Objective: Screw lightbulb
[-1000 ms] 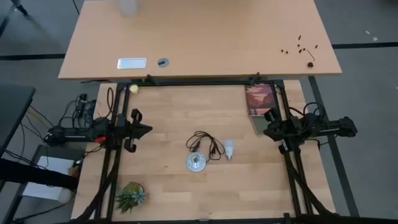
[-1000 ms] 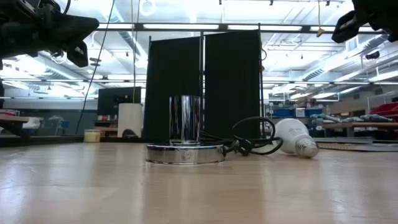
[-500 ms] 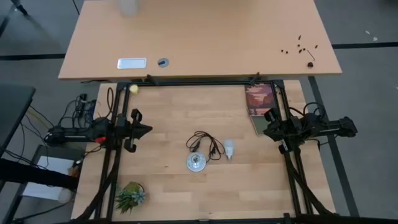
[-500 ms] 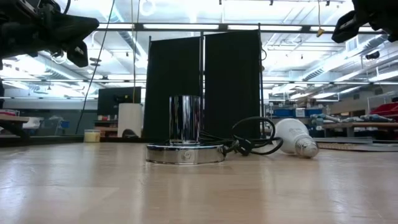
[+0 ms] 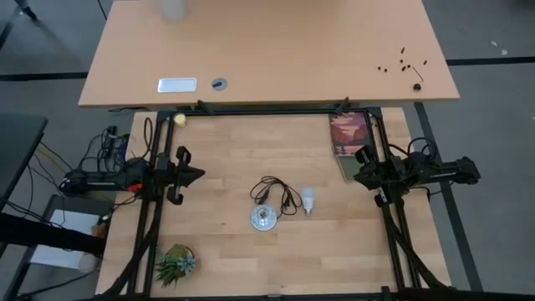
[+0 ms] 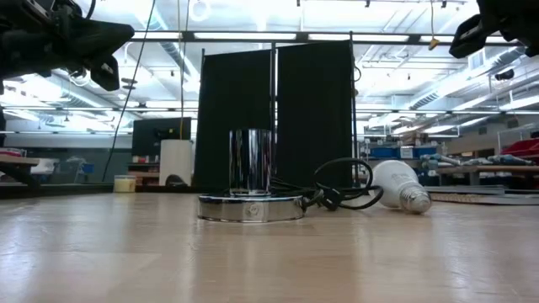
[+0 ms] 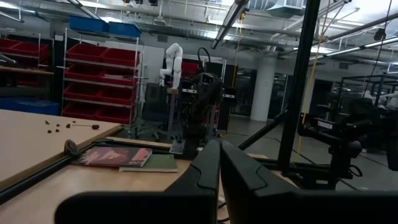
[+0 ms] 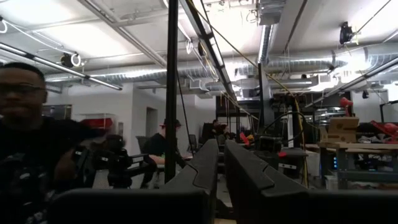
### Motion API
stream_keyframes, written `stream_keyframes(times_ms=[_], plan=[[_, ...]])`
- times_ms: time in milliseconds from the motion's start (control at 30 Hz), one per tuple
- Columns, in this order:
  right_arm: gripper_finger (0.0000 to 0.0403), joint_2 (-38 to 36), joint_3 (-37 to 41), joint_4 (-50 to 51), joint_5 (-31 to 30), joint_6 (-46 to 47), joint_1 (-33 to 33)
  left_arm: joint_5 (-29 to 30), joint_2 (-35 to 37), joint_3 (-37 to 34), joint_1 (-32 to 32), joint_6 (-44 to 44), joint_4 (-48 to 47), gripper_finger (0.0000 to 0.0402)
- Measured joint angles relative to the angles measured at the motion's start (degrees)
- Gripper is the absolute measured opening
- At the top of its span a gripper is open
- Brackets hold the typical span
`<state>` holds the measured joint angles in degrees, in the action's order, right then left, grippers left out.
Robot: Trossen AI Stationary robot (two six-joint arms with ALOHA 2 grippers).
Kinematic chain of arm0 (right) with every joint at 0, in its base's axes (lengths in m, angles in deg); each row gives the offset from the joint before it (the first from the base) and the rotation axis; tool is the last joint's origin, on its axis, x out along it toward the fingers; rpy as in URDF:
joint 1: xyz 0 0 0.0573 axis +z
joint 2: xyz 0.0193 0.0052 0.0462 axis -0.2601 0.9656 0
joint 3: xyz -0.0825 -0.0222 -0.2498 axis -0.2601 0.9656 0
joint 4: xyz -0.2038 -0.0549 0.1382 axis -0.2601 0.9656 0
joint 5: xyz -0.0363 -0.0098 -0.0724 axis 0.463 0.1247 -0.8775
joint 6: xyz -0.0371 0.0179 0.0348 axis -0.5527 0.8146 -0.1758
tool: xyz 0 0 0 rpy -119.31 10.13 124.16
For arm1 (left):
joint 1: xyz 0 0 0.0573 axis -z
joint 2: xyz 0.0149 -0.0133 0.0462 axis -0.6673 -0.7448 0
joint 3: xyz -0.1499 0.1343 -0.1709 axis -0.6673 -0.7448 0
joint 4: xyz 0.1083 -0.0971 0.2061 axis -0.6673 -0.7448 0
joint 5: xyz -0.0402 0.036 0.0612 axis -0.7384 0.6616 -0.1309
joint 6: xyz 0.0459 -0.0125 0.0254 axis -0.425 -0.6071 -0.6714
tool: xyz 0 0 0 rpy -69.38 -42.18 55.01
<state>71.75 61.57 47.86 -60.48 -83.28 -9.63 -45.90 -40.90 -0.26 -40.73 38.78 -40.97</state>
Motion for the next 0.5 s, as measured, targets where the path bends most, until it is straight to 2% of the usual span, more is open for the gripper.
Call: stream_keyframes(times_ms=[300, 500], plan=[[0.0039, 0.0, 0.0, 0.0, 0.0, 0.0, 0.0, 0.0, 0.0, 0.0, 0.0, -0.1, 0.0, 0.0019], [0.0039, 0.0, 0.0, 0.0, 0.0, 0.0, 0.0, 0.3, 0.0, 0.0, 0.0, -9.1, 0.0, 0.0019]])
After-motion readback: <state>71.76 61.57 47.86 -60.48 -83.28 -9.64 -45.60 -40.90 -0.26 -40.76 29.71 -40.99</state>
